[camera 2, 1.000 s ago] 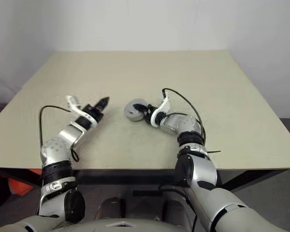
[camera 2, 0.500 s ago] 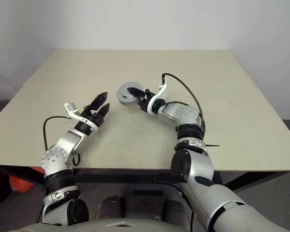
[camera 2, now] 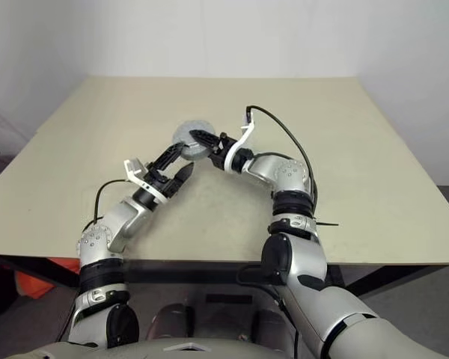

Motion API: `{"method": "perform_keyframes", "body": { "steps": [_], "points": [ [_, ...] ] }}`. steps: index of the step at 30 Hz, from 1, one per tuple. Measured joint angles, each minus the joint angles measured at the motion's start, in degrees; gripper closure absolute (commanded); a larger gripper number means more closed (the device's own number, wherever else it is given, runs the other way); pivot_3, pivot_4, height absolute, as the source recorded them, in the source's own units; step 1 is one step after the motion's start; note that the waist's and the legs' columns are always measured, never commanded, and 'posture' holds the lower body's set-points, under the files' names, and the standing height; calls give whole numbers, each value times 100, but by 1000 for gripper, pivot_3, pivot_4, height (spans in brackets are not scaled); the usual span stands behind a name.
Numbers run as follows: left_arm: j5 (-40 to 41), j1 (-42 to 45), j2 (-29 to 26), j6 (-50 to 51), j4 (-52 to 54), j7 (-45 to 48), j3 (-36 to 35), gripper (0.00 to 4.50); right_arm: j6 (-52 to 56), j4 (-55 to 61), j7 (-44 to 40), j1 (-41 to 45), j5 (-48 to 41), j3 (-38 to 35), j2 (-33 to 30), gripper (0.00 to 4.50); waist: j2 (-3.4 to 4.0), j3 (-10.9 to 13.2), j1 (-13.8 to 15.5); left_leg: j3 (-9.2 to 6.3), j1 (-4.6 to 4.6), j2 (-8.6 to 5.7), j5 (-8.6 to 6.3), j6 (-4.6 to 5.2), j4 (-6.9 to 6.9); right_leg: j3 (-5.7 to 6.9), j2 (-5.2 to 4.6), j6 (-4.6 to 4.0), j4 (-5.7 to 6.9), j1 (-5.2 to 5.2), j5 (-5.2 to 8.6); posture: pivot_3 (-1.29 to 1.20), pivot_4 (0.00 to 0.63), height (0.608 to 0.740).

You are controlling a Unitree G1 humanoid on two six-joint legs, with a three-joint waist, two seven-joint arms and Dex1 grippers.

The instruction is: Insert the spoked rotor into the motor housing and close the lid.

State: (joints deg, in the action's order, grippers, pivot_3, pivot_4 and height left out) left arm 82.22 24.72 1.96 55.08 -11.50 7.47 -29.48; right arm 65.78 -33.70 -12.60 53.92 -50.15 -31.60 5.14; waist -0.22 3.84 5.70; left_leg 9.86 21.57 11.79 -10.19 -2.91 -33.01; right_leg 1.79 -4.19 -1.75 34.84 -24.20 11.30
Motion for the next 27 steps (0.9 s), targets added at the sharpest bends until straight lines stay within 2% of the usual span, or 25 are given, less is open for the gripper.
{"method": "perform_keyframes", "body": {
  "steps": [4, 11, 14, 19, 27],
  "points": [
    [-9, 355, -89, -145, -417, 236, -2, 24, 97, 158, 18, -108, -34, 32, 28, 2460, 0, 0, 9, -2, 0, -2, 1, -2, -2, -2, 0, 4, 0, 2, -3, 0, 0, 740],
    [-302, 482, -182, -297, -794, 489, 62, 24, 94, 314, 63, -122, -89, 32, 57, 2460, 0, 0, 13, -3, 0, -2, 1, -2, -2, -2, 0, 5, 1, 2, -3, 0, 0, 740],
    [-415, 515, -179, -374, -859, 557, 65, 638, 91, 314, 109, -137, -105, 33, 61, 2460, 0, 0, 17, -3, 0, -2, 1, -2, -4, -2, 0, 5, 2, 3, -3, 0, 0, 740],
    [-466, 622, -179, -428, -903, 699, 59, 2325, 79, 314, 154, -182, -106, 38, 57, 2460, 0, 0, 22, -4, 0, -2, 2, -2, -7, -2, -1, 5, 4, 4, -4, 0, 0, 740],
    [-469, 630, -186, -471, -971, 768, 48, 2414, -66, 302, 113, -200, -106, 150, 61, 2460, 0, 0, 23, -5, 0, -2, 2, -2, -10, -2, -1, 4, 8, 4, -4, 0, 0, 740]
  ]
}}
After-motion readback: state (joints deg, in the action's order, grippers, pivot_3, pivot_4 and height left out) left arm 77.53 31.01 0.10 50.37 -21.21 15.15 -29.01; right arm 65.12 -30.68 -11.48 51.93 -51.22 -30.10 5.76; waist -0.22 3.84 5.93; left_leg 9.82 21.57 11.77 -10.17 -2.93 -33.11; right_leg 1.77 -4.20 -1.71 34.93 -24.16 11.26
